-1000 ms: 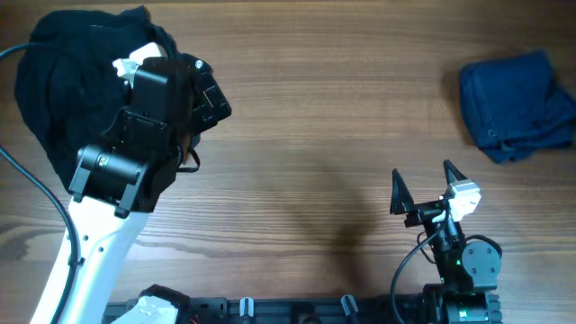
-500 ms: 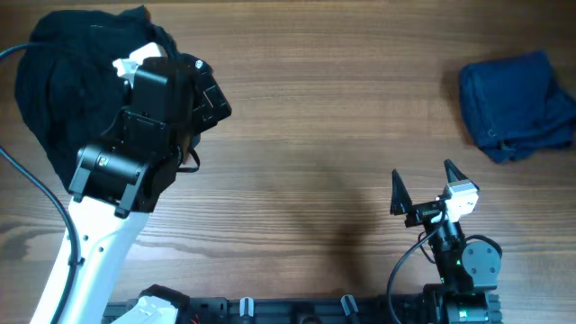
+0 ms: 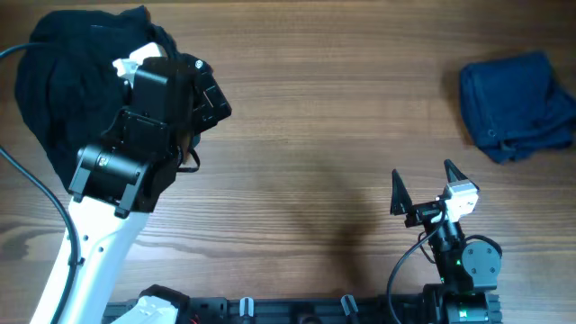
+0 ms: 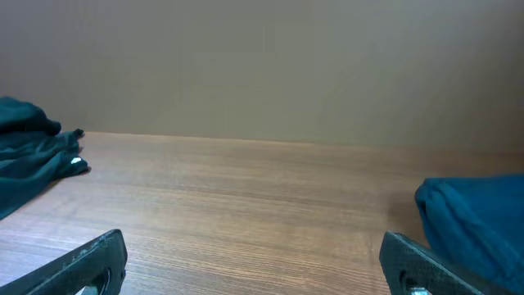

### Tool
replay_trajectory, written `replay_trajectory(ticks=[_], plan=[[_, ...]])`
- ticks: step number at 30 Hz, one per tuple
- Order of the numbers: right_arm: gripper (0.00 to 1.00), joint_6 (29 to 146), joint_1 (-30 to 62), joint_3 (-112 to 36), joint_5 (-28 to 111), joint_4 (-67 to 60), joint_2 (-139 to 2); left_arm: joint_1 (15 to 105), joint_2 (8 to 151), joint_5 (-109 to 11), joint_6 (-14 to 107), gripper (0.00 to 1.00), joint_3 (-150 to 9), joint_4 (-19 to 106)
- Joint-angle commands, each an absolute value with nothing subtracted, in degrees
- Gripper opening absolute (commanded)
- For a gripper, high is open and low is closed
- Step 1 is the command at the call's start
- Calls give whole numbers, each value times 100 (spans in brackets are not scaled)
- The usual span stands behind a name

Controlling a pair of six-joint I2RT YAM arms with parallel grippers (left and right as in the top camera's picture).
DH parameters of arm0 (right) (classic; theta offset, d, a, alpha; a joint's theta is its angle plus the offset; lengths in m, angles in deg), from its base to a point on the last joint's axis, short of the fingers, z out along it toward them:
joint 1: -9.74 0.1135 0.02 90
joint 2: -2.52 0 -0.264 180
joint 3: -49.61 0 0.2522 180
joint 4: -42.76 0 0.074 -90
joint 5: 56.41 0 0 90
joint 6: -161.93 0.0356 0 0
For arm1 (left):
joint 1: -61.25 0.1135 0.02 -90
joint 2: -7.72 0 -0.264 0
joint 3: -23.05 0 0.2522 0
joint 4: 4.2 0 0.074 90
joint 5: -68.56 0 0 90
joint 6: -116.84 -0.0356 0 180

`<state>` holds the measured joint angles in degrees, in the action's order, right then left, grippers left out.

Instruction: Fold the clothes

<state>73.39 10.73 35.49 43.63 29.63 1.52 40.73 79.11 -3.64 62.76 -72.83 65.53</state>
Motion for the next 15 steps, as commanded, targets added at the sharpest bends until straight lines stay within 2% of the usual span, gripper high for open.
replay_trajectory(ticks=[1,15], plan=[[100,7400,1080,3556,4385,2980,231,4091,7916,-250,6355,100,-7290,6537],[100,7398,1080,3556,4385,2980,231,4091,7916,-252,6355,100,-7290,6537]])
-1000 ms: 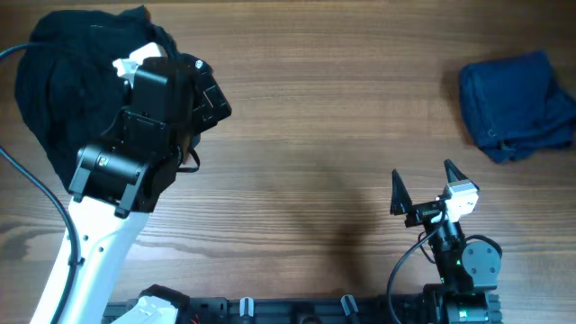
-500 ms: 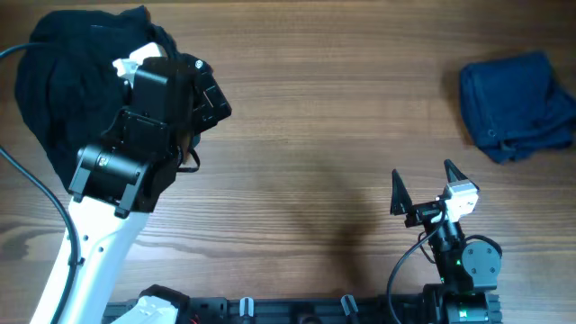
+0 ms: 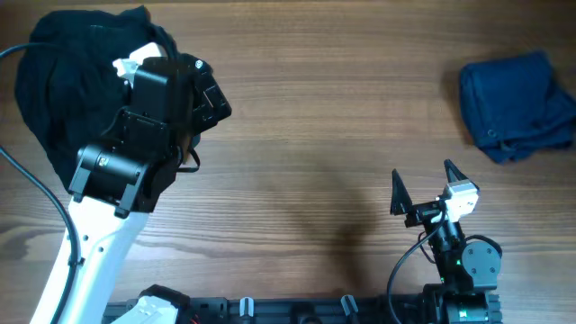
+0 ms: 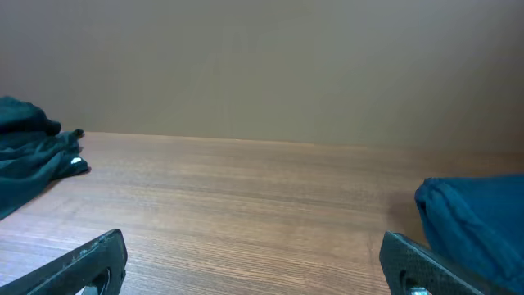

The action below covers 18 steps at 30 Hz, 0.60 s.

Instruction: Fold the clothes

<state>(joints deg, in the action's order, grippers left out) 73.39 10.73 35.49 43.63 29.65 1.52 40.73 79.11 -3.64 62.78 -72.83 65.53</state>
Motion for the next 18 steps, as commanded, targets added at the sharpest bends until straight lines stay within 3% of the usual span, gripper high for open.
replay_trajectory(ticks=[1,18], plan=[[100,7398,1080,3556,4385,2980,231,4091,7916,-250,6355,100,-7290,6537],[100,7400,1080,3556,4385,2980,224,4296,7522,117,6331,100,-7224,6640]])
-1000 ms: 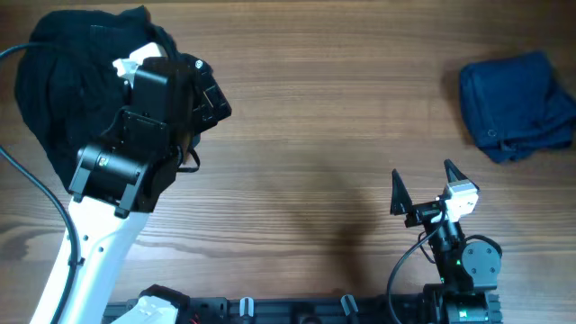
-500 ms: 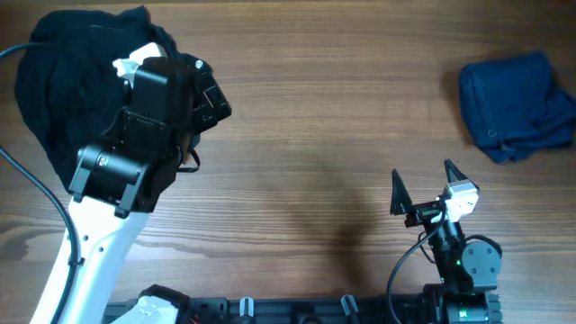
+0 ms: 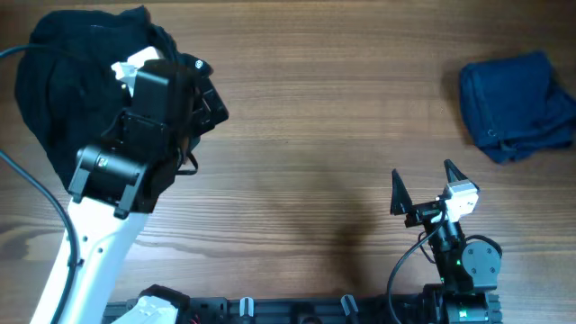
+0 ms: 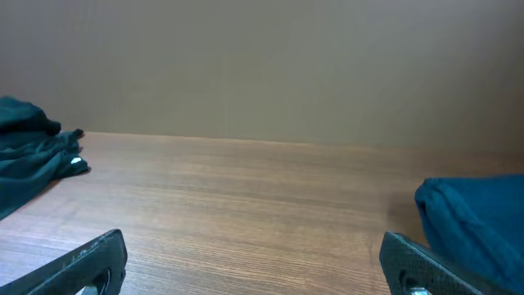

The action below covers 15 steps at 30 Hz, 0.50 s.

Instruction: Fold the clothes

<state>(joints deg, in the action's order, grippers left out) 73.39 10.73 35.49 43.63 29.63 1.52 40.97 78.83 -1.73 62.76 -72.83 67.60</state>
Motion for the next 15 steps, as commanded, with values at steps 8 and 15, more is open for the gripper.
replay_trajectory(ticks=[8,15], plan=[[100,7400,1080,3556,4385,2980,224,5603,5634,-1325,5345,100,-5327,4721],[100,7398,1080,3556,4385,2980,224,5730,3726,-1929,4248,100,-3625,3744]])
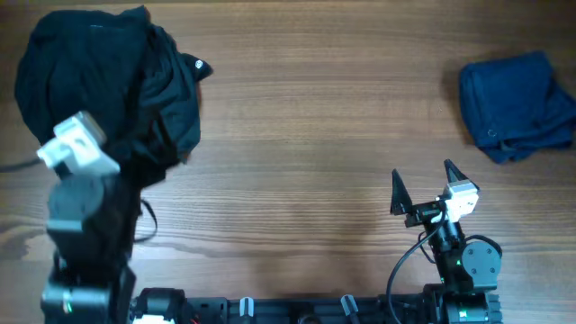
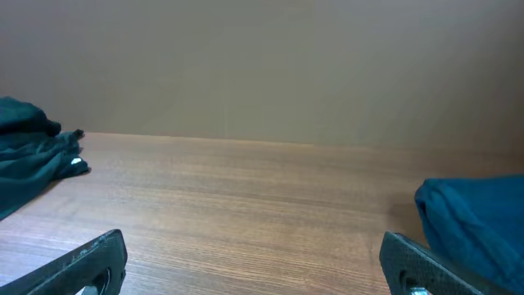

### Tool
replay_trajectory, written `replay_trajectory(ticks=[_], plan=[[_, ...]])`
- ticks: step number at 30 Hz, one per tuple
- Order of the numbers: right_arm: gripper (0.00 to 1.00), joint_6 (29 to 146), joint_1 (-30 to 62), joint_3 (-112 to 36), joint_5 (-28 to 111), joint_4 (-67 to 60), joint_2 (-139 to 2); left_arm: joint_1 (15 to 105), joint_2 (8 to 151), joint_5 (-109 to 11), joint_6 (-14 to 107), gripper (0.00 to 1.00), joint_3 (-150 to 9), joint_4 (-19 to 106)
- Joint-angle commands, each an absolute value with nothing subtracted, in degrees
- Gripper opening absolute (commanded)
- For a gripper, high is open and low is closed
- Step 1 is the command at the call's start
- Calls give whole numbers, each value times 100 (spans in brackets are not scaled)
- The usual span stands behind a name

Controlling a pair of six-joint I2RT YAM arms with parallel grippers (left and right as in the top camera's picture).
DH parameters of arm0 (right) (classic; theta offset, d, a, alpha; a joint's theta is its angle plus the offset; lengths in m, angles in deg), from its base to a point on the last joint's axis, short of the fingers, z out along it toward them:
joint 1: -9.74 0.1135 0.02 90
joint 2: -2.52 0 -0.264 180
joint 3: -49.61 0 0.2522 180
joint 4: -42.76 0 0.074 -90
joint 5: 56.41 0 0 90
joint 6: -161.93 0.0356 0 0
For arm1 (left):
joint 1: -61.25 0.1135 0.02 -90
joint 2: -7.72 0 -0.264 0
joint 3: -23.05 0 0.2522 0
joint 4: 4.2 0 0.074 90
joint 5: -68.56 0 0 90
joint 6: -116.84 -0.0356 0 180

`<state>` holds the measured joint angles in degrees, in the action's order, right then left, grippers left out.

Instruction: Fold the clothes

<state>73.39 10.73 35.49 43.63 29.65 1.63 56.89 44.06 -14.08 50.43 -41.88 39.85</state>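
Observation:
A crumpled black garment (image 1: 90, 72) lies at the far left of the table, also showing as a dark heap (image 2: 33, 156) in the right wrist view. A folded blue cloth (image 1: 517, 103) rests at the far right, its edge (image 2: 475, 221) beside my right finger. My left arm (image 1: 85, 225) stands at the near left, with its wrist camera (image 1: 76, 148) over the garment's near edge. Its fingers are hidden beneath it. My right gripper (image 1: 423, 191) is open and holds nothing, low over bare wood (image 2: 254, 270).
The wooden table (image 1: 315, 135) stretches between the two cloths. A black rail with clips (image 1: 288, 310) runs along the near edge. A tan wall (image 2: 262, 65) rises behind the table's far side.
My left arm was reaching over the black garment's right side and now stands at the near left edge. The garment's right part is uncovered. The right arm has not moved.
At the first two moments my left arm stayed over the right edge of the black garment, and by the third it had shifted slightly left. My right gripper was open near the front throughout. Now the left arm stands at the near left.

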Motion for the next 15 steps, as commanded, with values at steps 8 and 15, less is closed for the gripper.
replay_trajectory(ticks=[8,15], plan=[[100,7398,1080,3556,4385,2980,224,5730,2283,-2427,4007,100,-1686,2409],[100,7398,1080,3556,4385,2980,224,5730,1737,-2807,4009,100,-64,748]])
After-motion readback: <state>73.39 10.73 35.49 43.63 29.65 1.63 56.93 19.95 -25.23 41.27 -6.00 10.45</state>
